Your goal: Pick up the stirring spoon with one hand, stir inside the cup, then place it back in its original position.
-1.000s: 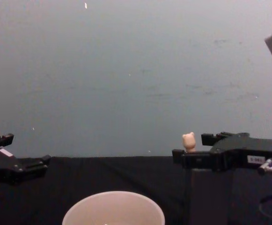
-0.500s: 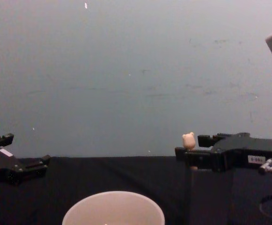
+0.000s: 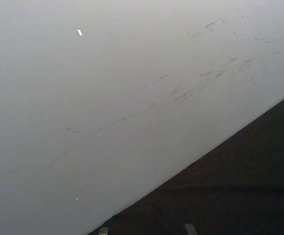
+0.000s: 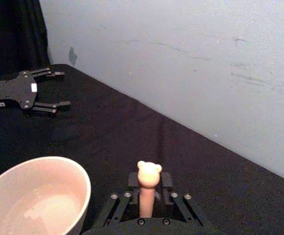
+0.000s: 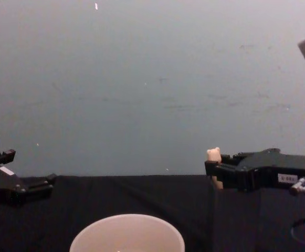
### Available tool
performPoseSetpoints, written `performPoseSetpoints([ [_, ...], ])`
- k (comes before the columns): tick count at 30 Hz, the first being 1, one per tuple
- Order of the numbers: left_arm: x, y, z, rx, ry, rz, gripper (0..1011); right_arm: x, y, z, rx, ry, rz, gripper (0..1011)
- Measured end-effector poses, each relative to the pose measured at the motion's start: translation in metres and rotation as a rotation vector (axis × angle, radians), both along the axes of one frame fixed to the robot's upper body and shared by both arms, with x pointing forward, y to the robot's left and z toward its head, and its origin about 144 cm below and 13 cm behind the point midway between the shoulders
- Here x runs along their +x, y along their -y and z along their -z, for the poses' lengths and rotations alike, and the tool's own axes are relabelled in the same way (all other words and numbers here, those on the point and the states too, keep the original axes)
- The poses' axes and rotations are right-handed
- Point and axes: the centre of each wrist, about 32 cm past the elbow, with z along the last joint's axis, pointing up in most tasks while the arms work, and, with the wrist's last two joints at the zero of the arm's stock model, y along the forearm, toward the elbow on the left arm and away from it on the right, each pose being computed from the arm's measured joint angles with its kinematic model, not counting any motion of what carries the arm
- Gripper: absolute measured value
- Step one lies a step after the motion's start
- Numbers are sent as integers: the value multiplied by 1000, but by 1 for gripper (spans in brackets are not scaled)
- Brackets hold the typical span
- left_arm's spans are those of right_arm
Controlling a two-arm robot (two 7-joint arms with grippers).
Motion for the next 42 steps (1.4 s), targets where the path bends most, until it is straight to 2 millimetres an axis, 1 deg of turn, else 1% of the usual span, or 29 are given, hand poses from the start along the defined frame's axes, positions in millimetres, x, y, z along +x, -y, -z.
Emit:
performPoseSetpoints([
  [1, 0, 0, 0, 0, 0, 0, 1001, 0, 0, 0, 0, 0, 0, 302],
  [3, 0, 0, 0, 0, 0, 0, 1001, 0, 0, 0, 0, 0, 0, 227],
  [4, 0, 0, 0, 0, 0, 0, 1001, 0, 0, 0, 0, 0, 0, 216],
  [23, 0, 0, 0, 0, 0, 0, 1001, -2, 1, -1, 23, 4, -3, 216],
  [30, 0, 0, 0, 0, 0, 0, 1001, -7, 4, -10, 60, 35, -4, 216],
  [35, 0, 0, 0, 0, 0, 0, 1001, -11, 8, -21, 96, 83, 0, 215],
  [42, 0, 0, 0, 0, 0, 0, 1001, -15, 11, -32, 123, 132, 6, 216],
])
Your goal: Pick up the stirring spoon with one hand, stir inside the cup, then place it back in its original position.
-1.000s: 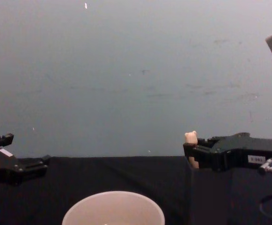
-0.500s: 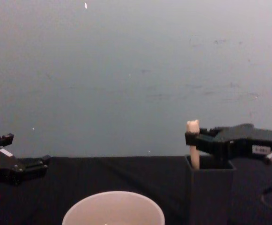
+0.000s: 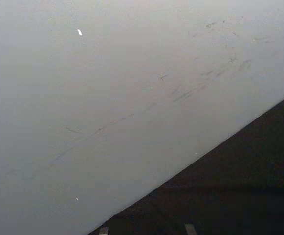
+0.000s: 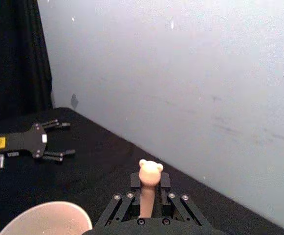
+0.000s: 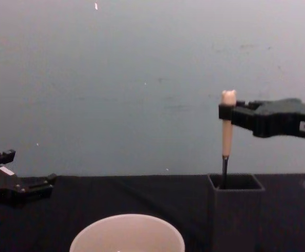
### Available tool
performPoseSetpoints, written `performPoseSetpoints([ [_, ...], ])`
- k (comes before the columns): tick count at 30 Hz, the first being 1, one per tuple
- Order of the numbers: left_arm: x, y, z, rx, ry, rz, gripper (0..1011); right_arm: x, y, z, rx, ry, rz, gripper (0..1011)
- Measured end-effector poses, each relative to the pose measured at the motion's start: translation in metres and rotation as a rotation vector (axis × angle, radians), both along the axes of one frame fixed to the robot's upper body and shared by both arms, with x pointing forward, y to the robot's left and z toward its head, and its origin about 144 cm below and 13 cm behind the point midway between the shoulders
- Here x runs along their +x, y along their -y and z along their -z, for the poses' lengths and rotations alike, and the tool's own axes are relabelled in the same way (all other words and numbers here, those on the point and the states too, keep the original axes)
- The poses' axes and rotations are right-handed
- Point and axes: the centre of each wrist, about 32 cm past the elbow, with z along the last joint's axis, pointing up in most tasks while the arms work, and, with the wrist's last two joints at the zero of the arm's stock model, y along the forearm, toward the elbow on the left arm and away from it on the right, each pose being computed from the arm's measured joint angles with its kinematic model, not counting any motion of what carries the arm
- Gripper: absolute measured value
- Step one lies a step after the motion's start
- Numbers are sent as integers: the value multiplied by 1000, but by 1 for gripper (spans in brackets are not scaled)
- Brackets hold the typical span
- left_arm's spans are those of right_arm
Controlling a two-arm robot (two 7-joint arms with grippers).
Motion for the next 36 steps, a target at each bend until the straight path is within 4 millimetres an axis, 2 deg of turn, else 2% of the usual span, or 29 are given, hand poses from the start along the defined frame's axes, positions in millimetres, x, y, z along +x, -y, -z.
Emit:
performPoseSetpoints([
  [24, 0, 0, 0, 0, 0, 0, 1001, -5, 1, -20, 64, 87, -2, 215],
  [36, 0, 0, 0, 0, 0, 0, 1001, -3, -18, -16, 77, 112, -70, 215],
])
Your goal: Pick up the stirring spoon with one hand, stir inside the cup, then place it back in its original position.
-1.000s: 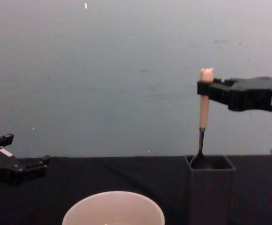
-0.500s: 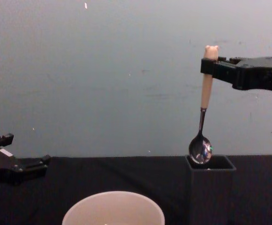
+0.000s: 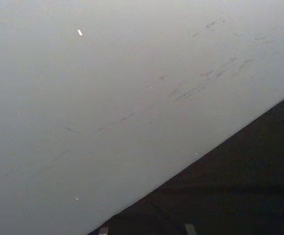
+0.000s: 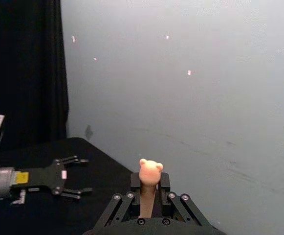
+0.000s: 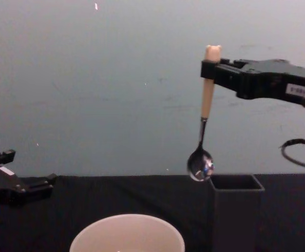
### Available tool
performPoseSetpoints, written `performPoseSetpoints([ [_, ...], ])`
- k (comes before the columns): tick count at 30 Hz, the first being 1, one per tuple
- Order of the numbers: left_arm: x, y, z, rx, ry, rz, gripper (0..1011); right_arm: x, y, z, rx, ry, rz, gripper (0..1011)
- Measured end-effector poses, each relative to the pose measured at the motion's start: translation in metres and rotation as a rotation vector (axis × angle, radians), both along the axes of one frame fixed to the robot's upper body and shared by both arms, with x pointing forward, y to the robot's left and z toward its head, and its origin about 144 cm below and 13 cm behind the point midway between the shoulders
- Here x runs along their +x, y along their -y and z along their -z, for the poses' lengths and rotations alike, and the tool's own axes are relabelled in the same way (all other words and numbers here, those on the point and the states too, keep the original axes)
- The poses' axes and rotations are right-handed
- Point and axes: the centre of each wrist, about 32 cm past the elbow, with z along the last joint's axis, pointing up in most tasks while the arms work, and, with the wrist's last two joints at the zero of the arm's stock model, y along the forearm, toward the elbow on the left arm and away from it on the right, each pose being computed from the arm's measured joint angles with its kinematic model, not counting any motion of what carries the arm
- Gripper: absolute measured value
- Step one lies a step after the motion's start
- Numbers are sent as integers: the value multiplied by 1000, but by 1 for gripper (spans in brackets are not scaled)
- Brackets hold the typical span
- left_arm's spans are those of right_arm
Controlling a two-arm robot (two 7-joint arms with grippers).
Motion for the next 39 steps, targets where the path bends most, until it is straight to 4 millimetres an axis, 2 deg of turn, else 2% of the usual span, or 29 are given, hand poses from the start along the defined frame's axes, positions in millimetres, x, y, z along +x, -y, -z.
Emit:
performPoseSetpoints([
  [13, 0, 0, 0, 0, 0, 0, 1001, -3, -24, 13, 19, 4, -104, 215],
  [24, 0, 0, 0, 0, 0, 0, 1001, -8, -41, 43, 28, 0, -194, 215],
  [39, 0, 0, 0, 0, 0, 0, 1001, -12, -51, 82, 35, 4, -229, 215],
])
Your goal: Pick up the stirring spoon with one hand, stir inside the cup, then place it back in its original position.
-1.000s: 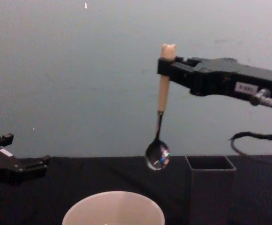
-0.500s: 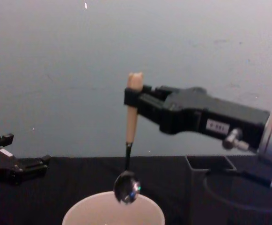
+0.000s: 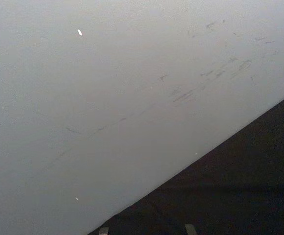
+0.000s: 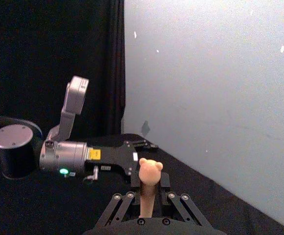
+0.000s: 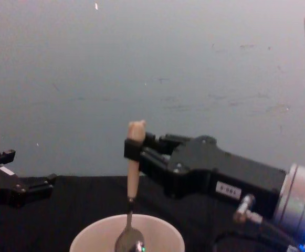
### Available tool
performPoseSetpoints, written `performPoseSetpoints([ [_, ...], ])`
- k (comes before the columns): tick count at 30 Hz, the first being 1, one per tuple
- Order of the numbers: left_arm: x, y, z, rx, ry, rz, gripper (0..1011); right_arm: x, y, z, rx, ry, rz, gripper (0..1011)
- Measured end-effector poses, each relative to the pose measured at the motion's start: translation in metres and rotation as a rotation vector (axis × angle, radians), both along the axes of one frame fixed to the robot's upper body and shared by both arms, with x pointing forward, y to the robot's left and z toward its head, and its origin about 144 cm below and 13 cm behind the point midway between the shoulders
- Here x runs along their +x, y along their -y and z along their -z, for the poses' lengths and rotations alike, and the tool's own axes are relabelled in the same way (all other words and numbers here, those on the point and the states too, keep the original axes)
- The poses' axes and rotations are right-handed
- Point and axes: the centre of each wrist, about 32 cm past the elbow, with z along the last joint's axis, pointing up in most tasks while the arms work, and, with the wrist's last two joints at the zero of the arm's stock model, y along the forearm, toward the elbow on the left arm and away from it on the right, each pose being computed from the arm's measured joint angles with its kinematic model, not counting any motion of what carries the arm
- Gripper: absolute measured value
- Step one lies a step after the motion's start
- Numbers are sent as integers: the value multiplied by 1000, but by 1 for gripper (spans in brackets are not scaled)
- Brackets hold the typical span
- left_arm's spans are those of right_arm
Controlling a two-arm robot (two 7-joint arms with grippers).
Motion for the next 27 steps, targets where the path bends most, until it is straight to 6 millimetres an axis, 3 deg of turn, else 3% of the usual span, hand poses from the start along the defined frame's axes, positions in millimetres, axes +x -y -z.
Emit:
performPoseSetpoints([
  [12, 0, 0, 0, 0, 0, 0, 1001, 4, -2, 19, -26, -38, 9, 215],
  [27, 0, 0, 0, 0, 0, 0, 1001, 7, -3, 25, -35, -55, 15, 214],
])
